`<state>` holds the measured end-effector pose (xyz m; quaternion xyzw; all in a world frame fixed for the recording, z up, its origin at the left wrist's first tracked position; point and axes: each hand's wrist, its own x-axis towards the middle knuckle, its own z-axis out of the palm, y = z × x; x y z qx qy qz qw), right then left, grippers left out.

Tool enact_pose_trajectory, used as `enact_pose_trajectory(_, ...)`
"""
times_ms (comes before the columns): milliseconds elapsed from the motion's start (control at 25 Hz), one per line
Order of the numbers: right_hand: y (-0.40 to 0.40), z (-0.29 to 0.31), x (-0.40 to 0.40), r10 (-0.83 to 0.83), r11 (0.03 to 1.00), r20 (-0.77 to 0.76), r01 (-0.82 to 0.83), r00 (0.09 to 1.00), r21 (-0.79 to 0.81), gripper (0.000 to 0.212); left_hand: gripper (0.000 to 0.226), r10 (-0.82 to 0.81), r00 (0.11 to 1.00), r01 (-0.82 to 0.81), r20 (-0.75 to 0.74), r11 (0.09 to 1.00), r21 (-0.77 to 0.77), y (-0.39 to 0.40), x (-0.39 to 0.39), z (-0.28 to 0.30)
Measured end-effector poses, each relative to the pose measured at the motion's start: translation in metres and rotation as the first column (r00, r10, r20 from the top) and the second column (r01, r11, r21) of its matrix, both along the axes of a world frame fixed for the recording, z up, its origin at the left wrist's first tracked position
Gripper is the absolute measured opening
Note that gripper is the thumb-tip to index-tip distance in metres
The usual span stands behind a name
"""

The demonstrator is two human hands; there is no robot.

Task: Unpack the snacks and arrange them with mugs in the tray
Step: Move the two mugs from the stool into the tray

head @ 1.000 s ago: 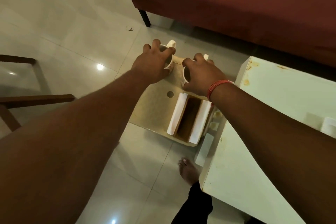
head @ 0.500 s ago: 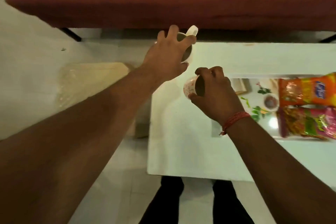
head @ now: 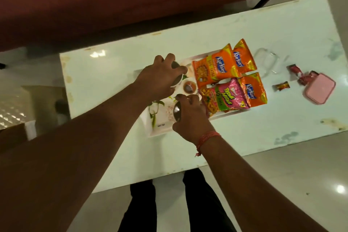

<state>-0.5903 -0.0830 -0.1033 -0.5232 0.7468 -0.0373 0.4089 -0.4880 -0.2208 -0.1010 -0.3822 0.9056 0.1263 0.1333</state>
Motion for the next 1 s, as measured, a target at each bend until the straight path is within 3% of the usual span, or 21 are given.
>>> enact_pose_trajectory(320,-0.004,-0.019,-0.024,-0.016,0.997,-0.041,0.013,0.999,-0.076,0.087,0.074,-0.11,0.988,0.11,0.107,0.994,0.009,-0.009,-0.05,-0.018)
enact_pose_trajectory(600,0.002,-0.024,-0.012,-0.122,0.979,-0.231,0.079,0.965,-0.186,0.088,0.074,-0.103,0.991,0.1,0.086,0.994,0.036,-0.015,-0.052,-0.023)
enact_pose_trajectory(1000,0.006,-0.032,-0.028,-0.092,0.979,-0.238,0.043,0.967,-0.201,0.087,0.074,-0.099,0.993,0.098,0.06,0.995,0.02,-0.013,-0.05,-0.025)
